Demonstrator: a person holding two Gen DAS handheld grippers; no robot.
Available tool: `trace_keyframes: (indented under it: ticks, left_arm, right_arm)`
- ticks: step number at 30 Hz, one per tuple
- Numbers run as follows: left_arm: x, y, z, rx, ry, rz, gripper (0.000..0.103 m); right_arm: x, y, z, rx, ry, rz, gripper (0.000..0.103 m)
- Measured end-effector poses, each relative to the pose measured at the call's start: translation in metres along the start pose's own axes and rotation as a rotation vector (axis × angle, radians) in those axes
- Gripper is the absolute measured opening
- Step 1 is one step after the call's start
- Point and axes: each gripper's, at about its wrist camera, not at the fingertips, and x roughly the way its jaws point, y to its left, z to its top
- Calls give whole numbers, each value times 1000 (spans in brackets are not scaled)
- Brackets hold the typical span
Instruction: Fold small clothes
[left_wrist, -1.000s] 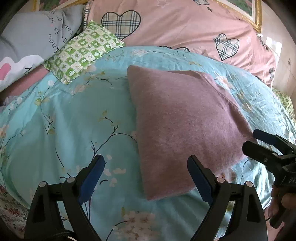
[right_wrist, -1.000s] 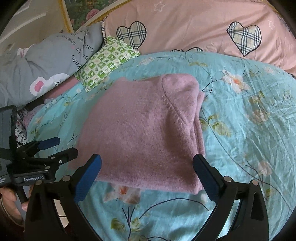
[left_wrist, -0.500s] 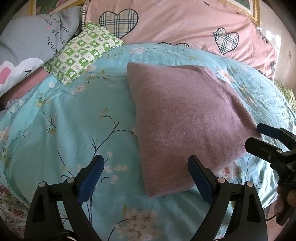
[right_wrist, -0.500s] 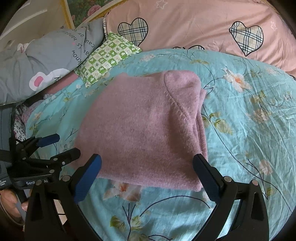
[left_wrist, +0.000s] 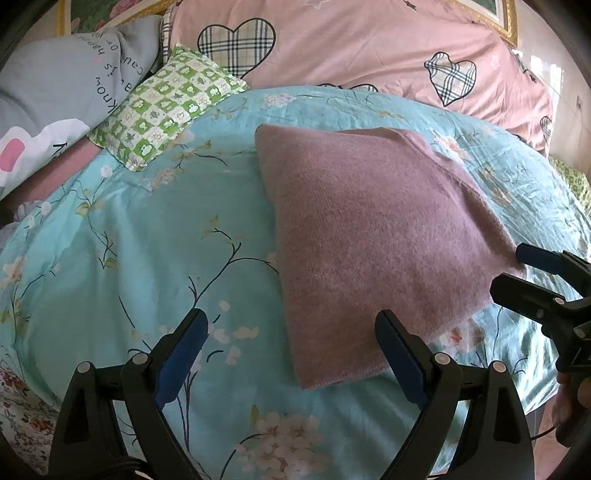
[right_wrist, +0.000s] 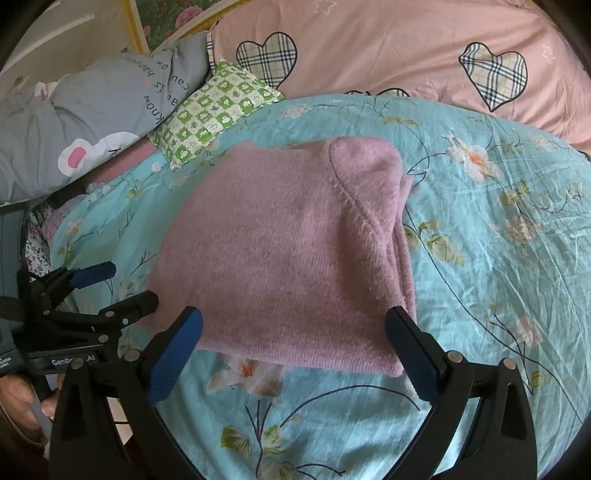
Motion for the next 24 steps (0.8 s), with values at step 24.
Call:
trace_keyframes:
  ticks: [24]
  left_arm:
    - [-2,1,0,5,-2,-12,93]
  right_arm:
    - [1,2,-1,-5,9,4,99]
